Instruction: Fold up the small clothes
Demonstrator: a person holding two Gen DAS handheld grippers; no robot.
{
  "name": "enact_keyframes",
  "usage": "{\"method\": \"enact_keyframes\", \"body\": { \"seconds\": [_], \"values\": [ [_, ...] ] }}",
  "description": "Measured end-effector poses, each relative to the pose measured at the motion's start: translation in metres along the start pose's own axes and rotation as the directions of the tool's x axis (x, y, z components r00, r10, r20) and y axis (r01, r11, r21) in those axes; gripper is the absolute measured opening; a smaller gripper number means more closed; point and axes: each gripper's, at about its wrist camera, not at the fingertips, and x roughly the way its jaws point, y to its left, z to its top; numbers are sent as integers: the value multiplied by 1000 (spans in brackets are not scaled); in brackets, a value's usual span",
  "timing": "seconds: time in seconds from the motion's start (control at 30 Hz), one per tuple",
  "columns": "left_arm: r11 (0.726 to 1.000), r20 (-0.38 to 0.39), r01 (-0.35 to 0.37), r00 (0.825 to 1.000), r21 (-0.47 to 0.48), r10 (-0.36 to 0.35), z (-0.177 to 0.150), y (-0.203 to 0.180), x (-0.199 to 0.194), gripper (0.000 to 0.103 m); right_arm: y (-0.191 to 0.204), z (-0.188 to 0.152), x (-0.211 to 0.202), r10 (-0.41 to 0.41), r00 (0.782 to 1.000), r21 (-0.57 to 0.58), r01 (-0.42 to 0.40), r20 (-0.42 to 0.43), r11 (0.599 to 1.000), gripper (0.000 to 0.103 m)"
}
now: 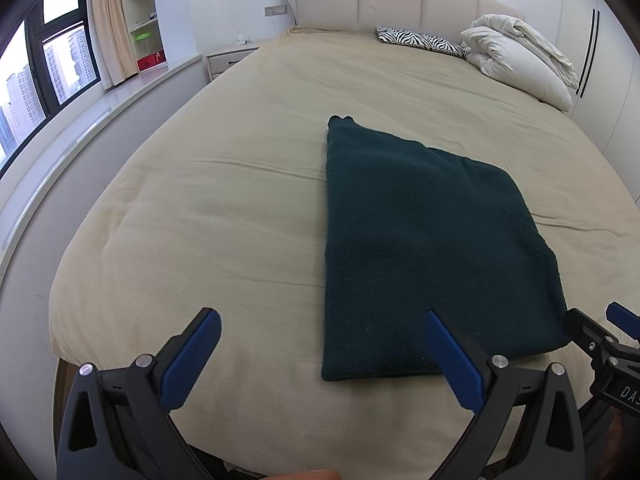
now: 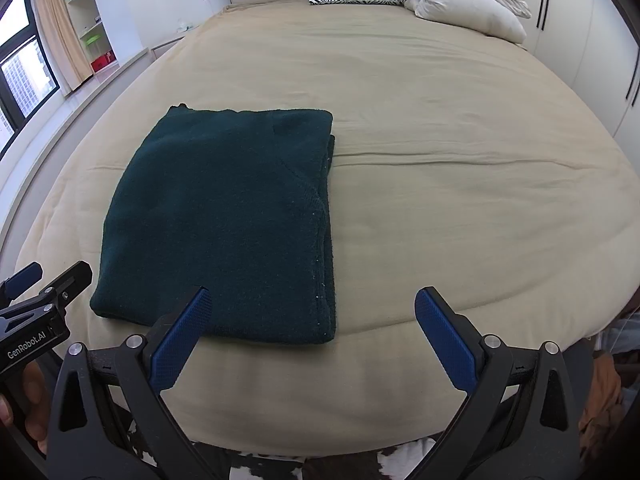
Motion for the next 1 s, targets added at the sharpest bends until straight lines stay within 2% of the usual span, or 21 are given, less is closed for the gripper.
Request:
{"method": "enact_keyframes", "body": {
  "seconds": [1.0],
  "values": [
    [1000,-3,-7,1000,-9,7,-4,-6,-2,103,1,-2,1,-5,1000,8,5,-7,1000,103]
  ]
}}
